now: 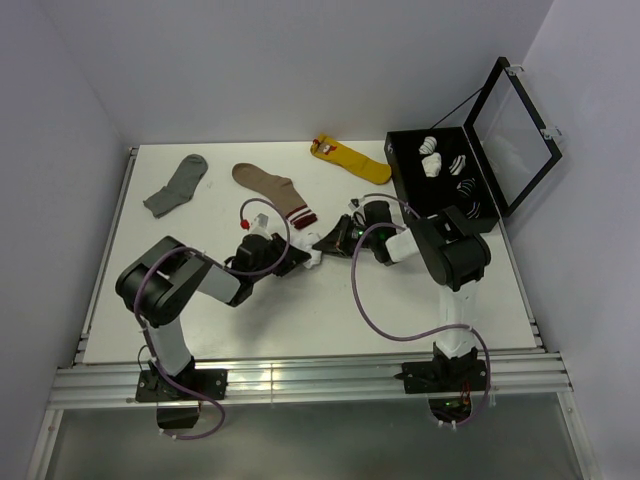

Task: Roll the socks
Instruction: Roll the sock at the center of the board.

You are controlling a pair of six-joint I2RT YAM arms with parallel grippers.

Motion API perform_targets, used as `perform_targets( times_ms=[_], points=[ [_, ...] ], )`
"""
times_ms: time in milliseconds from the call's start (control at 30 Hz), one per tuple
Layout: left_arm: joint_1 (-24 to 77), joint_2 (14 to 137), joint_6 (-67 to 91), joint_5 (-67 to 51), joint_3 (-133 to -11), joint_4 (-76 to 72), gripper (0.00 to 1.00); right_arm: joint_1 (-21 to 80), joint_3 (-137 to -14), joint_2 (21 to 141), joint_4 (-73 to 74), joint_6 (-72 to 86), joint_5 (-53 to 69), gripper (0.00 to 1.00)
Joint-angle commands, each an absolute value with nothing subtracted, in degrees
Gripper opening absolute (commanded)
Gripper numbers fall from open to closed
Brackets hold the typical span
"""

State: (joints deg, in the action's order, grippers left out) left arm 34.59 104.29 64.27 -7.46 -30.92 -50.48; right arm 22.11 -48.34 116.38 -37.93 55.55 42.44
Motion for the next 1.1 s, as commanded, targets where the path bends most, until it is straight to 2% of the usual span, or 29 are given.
perform_targets(
  times_ms=[0, 33, 67, 200, 300, 633, 900, 1000, 1067],
  points=[
    [35.3, 100.9, 59.3, -0.6, -31.9, -39.7, 0.31, 22.7, -49.6, 112.8, -29.5, 49.7, 40.5, 0.00],
    [35.8, 100.0, 58.5, -0.3, -32.6, -38.0, 0.36, 22.8, -50.2, 111.5, -25.0, 48.7, 39.1, 0.00],
    [36.2, 98.3, 57.7, 3.6, -33.0, -34.6, 0.45, 22.9, -51.8, 110.9, -22.3, 46.6, 38.1, 0.00],
    [40.3, 93.8, 52.8, 12.4, -34.8, -27.8, 0.62, 24.3, -55.8, 108.5, -10.1, 42.4, 32.1, 0.00],
    [44.2, 91.2, 48.3, 20.7, -37.1, -23.3, 0.69, 25.1, -59.7, 108.1, -1.4, 40.7, 27.6, 0.00],
    [56.0, 95.1, 35.0, 36.8, -47.8, -17.8, 0.72, 28.4, -69.2, 109.2, 15.6, 39.4, 19.0, 0.00],
    [59.1, 102.2, 30.6, 47.0, -55.1, -12.0, 0.72, 29.4, -72.5, 109.7, 19.9, 38.9, 16.9, 0.00],
    [61.4, 102.2, 29.1, 53.0, -54.7, -12.6, 0.71, 29.4, -72.5, 109.9, 20.0, 39.1, 17.3, 0.00],
    [62.3, 100.6, 27.5, 52.0, -53.5, -14.5, 0.72, 29.4, -72.7, 109.9, 20.0, 39.0, 17.8, 0.00]
  ],
)
